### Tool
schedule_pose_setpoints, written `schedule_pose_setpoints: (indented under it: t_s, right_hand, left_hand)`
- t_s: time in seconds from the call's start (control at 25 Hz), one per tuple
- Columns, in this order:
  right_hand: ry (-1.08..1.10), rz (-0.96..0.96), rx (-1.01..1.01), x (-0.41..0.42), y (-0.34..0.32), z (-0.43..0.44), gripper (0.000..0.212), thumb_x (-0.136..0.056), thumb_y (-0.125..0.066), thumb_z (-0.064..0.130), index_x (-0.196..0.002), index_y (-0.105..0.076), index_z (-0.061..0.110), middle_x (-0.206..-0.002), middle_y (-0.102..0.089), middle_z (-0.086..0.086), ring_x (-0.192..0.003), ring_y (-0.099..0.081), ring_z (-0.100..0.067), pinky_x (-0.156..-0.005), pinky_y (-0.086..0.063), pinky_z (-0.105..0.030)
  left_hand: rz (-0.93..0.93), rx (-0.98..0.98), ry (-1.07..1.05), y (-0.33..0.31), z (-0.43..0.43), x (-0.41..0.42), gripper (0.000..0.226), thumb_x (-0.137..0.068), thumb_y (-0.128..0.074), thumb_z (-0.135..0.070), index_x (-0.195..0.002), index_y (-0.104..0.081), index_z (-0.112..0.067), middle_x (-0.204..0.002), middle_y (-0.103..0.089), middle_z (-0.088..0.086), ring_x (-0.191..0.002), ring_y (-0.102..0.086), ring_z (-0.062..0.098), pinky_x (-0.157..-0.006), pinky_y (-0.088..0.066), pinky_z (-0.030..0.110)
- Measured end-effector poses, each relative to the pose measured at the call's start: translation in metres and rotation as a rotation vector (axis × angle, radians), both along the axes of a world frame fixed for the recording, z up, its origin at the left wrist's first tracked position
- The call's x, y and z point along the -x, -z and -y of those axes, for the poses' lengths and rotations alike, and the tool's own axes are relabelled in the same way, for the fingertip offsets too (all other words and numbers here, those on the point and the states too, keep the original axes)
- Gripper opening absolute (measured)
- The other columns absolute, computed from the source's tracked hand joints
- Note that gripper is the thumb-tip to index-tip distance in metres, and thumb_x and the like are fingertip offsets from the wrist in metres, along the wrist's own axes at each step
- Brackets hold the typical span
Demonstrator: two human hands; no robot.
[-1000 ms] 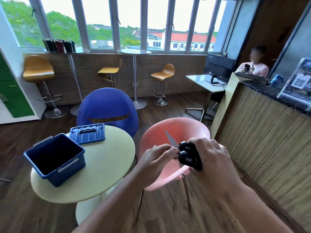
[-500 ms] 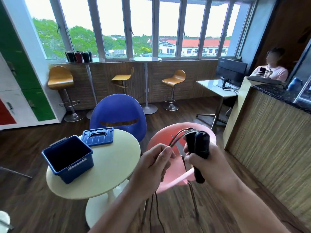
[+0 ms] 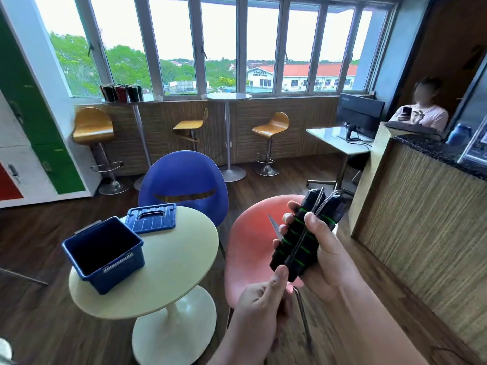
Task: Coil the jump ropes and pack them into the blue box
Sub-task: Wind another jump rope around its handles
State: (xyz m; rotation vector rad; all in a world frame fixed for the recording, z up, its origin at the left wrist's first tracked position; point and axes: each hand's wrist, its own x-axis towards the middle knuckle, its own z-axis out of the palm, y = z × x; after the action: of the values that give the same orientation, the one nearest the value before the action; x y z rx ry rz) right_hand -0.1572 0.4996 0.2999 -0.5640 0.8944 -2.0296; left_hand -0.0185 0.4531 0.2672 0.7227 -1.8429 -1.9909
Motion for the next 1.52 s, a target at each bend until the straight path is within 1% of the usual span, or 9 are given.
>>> schedule_pose_setpoints:
  t_s: [0.16, 0.32, 0.6, 0.8, 0.96, 1.08, 1.16, 1.28, 1.52]
  right_hand:
    - [-0.002, 0.032, 0.014, -0.004, 0.006, 0.004, 0.093, -0.050, -0.099, 0.037, -0.132, -0.061, 0.014, -0.096, -0.065, -0.003, -0.084, -0.062, -0.018, -0.084, -0.052, -0.043]
    - [0.024, 0.010, 0.038, -0.006, 0.004, 0.006, 0.088, -0.053, -0.098, 0.034, -0.129, -0.060, 0.014, -0.091, -0.064, -0.004, -0.078, -0.061, -0.018, -0.078, -0.055, -0.041]
    - [0.272, 0.127, -0.008, -0.020, 0.001, 0.015, 0.015, -0.095, -0.057, 0.007, -0.108, -0.064, 0.010, -0.082, -0.064, -0.009, -0.074, -0.064, -0.023, -0.081, -0.057, -0.047]
    - [0.387, 0.169, 0.004, -0.025, 0.006, 0.025, 0.018, -0.100, -0.046, 0.006, -0.113, -0.059, 0.008, -0.104, -0.075, -0.021, -0.106, -0.071, -0.039, -0.095, -0.056, -0.049]
    - [0.346, 0.185, -0.007, -0.037, 0.010, 0.031, 0.035, -0.100, -0.047, 0.014, -0.090, -0.078, 0.026, -0.105, -0.076, -0.003, -0.092, -0.073, -0.022, -0.067, -0.061, -0.035]
    - [0.300, 0.207, 0.048, -0.046, 0.018, 0.033, 0.036, -0.099, -0.047, 0.015, -0.092, -0.079, 0.029, -0.108, -0.078, 0.003, -0.092, -0.075, -0.020, -0.075, -0.059, -0.041]
    - [0.298, 0.255, 0.100, -0.049, 0.026, 0.034, 0.027, -0.092, -0.054, 0.018, -0.115, -0.066, 0.022, -0.131, -0.071, -0.003, -0.109, -0.072, -0.020, -0.087, -0.055, -0.043]
    - [0.283, 0.274, 0.111, -0.050, 0.034, 0.035, 0.038, -0.087, -0.056, 0.027, -0.124, -0.059, 0.025, -0.138, -0.067, -0.004, -0.106, -0.074, -0.016, -0.080, -0.060, -0.038]
    - [0.287, 0.252, 0.122, -0.037, 0.034, 0.028, 0.029, -0.094, -0.051, 0.029, -0.122, -0.059, 0.026, -0.136, -0.068, -0.003, -0.129, -0.060, -0.023, -0.106, -0.045, -0.049]
  left_hand:
    - [-0.033, -0.145, -0.057, 0.003, 0.008, 0.002, 0.058, -0.087, -0.053, -0.066, -0.061, -0.056, -0.013, -0.043, -0.033, -0.005, -0.036, -0.025, 0.011, -0.045, -0.019, 0.025]
    - [-0.033, -0.050, -0.048, 0.016, 0.019, 0.000, 0.064, -0.090, -0.055, -0.069, -0.051, -0.059, -0.019, -0.042, -0.030, -0.005, -0.035, -0.023, 0.008, -0.040, -0.018, 0.021]
    - [-0.017, -0.037, 0.066, 0.025, 0.036, -0.008, 0.054, -0.095, -0.056, -0.059, -0.080, -0.082, -0.014, -0.048, -0.040, 0.002, -0.042, -0.028, 0.015, -0.044, -0.025, 0.026]
    - [-0.050, -0.173, -0.124, 0.002, 0.045, 0.003, 0.039, -0.091, -0.056, -0.047, -0.104, -0.074, -0.015, -0.086, -0.078, 0.018, -0.067, -0.068, 0.022, -0.061, -0.046, 0.028]
    - [-0.003, -0.254, -0.382, -0.009, 0.037, 0.027, 0.043, -0.105, -0.040, -0.049, -0.108, -0.068, -0.017, -0.101, -0.077, 0.015, -0.067, -0.074, 0.027, -0.043, -0.046, 0.019]
    - [-0.016, -0.260, -0.492, -0.007, 0.044, 0.036, 0.047, -0.103, -0.042, -0.055, -0.102, -0.071, -0.018, -0.098, -0.078, 0.008, -0.083, -0.075, 0.028, -0.057, -0.049, 0.026]
    - [-0.028, -0.207, -0.490, -0.008, 0.051, 0.037, 0.050, -0.102, -0.045, -0.056, -0.094, -0.071, -0.015, -0.083, -0.076, 0.003, -0.068, -0.071, 0.017, -0.055, -0.047, 0.026]
    - [-0.065, -0.061, -0.419, -0.006, 0.053, 0.036, 0.053, -0.099, -0.053, -0.053, -0.091, -0.069, -0.003, -0.067, -0.065, 0.006, -0.051, -0.058, 0.013, -0.041, -0.041, 0.021]
    - [-0.191, 0.121, -0.295, 0.006, 0.045, 0.018, 0.014, -0.096, -0.069, -0.022, -0.097, -0.069, -0.008, -0.060, -0.063, -0.008, -0.044, -0.049, 0.007, -0.042, -0.038, 0.018]
